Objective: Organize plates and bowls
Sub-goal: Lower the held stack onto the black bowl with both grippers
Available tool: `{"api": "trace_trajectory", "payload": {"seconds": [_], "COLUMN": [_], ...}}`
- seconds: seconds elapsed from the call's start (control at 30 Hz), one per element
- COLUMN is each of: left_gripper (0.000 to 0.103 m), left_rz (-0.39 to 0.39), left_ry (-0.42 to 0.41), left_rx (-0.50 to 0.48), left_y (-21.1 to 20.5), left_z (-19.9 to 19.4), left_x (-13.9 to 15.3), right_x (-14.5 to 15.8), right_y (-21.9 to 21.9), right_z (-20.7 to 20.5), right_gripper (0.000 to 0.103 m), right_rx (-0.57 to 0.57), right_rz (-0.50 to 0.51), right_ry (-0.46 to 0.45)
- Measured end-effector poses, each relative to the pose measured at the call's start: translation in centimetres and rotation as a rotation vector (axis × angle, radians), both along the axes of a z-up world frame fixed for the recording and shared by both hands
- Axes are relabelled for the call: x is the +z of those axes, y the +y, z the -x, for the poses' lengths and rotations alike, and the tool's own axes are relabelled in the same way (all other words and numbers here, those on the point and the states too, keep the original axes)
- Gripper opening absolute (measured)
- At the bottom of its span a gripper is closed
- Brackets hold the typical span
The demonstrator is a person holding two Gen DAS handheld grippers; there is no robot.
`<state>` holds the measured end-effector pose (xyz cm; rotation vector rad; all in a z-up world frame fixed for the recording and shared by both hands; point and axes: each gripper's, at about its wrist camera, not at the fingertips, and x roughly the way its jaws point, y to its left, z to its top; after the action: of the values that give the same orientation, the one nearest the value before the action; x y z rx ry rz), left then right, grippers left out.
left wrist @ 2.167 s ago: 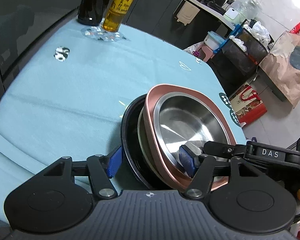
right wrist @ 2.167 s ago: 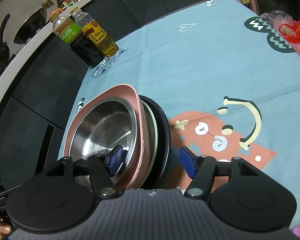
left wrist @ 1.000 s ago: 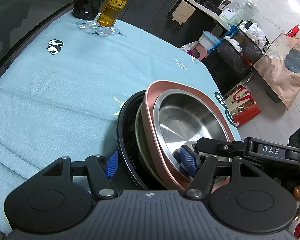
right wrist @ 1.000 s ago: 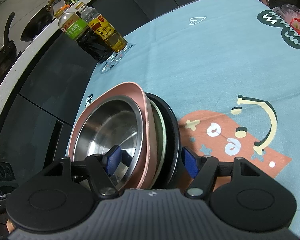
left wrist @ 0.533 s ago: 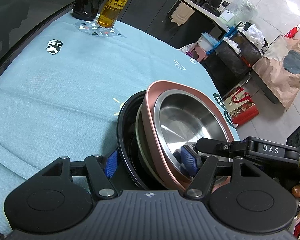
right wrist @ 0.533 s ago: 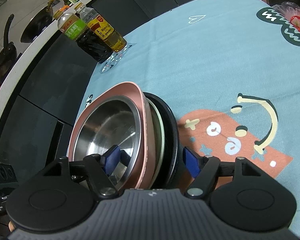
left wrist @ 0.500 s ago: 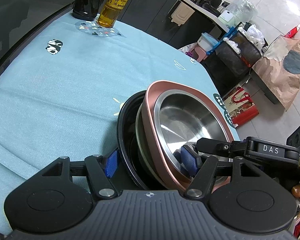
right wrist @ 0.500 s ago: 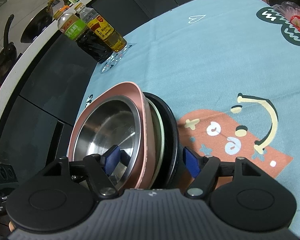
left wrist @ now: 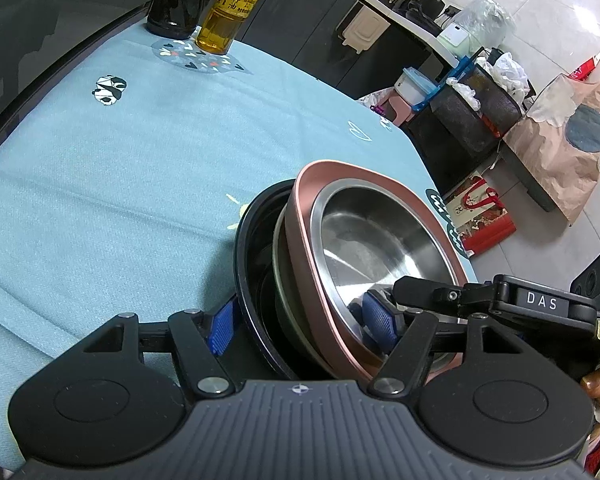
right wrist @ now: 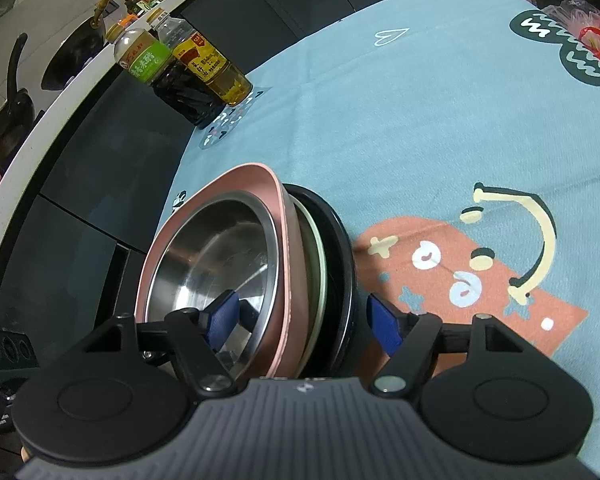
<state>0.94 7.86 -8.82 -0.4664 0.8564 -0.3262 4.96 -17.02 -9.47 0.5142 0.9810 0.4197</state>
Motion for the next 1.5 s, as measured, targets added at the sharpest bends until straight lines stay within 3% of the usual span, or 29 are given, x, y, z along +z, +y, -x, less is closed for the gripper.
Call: {"api": "trace_trajectory", "payload": {"seconds": [0.37, 0.8, 1.5], "left_gripper": [0.058, 0.056, 0.056], "left_rz": [-0.063, -0.077, -0.094], "left_ry": [-0.051, -0.081, -0.093], "left_rx": [0.004, 0.014, 0.022], "left_y": [-0.9, -0.8, -0.9], "left_z": [0.7, -0.5, -8.6], "left_x": [0.7, 1.6, 2.9], "right_x": [1.0, 1.9, 3.4], "right_y": [1.7, 1.9, 2.1], "right_z": [0.6, -0.3, -7.4], "right_gripper": [0.048, 0.046, 0.046], "right_rx": [0.029, 0.024, 0.01], "right_rz": [0.093, 0.112, 0.11], "right_ry": [-0.09, -0.128, -0.127]}}
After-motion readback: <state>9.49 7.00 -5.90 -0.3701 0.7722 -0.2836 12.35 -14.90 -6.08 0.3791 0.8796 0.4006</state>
